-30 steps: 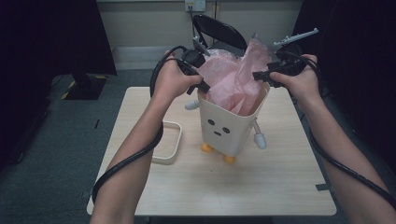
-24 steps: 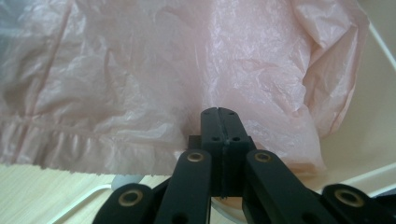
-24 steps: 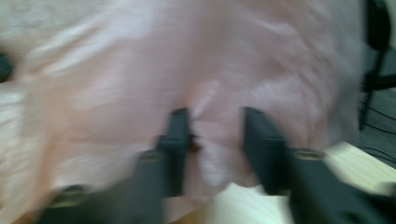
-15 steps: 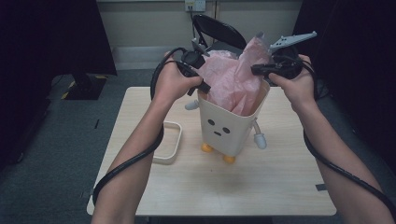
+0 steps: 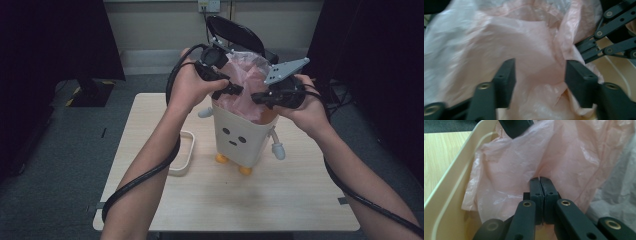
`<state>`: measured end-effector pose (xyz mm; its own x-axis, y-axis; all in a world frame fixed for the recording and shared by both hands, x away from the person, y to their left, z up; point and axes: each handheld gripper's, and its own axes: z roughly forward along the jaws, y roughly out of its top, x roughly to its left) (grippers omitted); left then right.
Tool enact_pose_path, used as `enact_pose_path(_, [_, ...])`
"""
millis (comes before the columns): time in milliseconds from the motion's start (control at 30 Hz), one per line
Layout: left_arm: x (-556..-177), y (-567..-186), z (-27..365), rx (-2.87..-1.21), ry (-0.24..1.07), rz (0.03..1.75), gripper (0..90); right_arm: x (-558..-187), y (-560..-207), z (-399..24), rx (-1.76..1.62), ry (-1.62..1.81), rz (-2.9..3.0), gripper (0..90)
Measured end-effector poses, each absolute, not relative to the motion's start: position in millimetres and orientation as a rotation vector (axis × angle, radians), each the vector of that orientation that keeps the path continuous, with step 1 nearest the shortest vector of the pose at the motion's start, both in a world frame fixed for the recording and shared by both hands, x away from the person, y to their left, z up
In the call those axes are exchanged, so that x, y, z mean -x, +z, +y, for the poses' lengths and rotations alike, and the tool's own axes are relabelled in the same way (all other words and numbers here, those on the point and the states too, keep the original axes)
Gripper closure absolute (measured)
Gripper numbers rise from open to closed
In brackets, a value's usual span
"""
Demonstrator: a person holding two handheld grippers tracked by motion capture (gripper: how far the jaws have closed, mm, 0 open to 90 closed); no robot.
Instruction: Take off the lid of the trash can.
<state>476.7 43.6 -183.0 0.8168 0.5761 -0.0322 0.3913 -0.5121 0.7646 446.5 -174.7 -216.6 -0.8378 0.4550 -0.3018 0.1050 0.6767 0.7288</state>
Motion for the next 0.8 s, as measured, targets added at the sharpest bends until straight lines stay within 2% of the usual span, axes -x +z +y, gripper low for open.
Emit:
enact_pose_path(33, [-477.8,-184.6,40.2,-2.179,0.283,0.703,43.8,-446.5,-216.6,-174.7,-0.434,1.013,2.425,89.3])
enact_pose_path(67, [-478.6,-186.3,36.9,-2.191,0.264,0.698,47.5,-446.8,-217.4,-174.4,-0.428,1.021,2.43,89.2])
enact_pose_path(133, [-479.4,-189.3,29.5,-2.231,0.222,0.69,75.5,-448.5,-218.3,-176.5,-0.443,1.042,2.428,87.2])
enact_pose_path(200, [-479.2,-191.8,22.3,-2.292,0.207,0.685,87.2,-449.0,-218.0,-177.8,-0.449,1.06,2.422,83.6])
enact_pose_path(233, [-479.4,-192.7,20.3,-2.303,0.185,0.689,87.2,-448.7,-217.2,-179.4,-0.459,1.07,2.416,77.9])
enact_pose_path(267, [-478.8,-194.9,18.9,-2.321,0.18,0.719,90.0,-446.7,-213.3,-184.5,-0.474,1.049,2.394,68.5])
enact_pose_path(300, [-478.8,-194.9,18.9,-2.321,0.18,0.719,90.0,-446.7,-213.3,-184.5,-0.474,1.049,2.394,68.5])
enact_pose_path(400, [-479.6,-196.6,21.7,-2.348,0.18,0.745,90.0,-445.7,-199.5,-206.1,-0.553,1.081,2.347,54.7])
enact_pose_path(600, [-483.6,-201.0,29.4,-2.364,0.183,0.812,90.0,-449.8,-183.0,-234.8,-0.685,1.048,2.286,48.3])
enact_pose_path(700, [-484.8,-201.8,32.8,-2.368,0.172,0.819,90.0,-460.1,-178.0,-254.1,-0.827,1.031,2.227,39.9])
enact_pose_path(800, [-485.4,-202.5,34.7,-2.364,0.162,0.832,90.0,-470.5,-178.8,-265.5,-0.905,1.076,2.18,35.7])
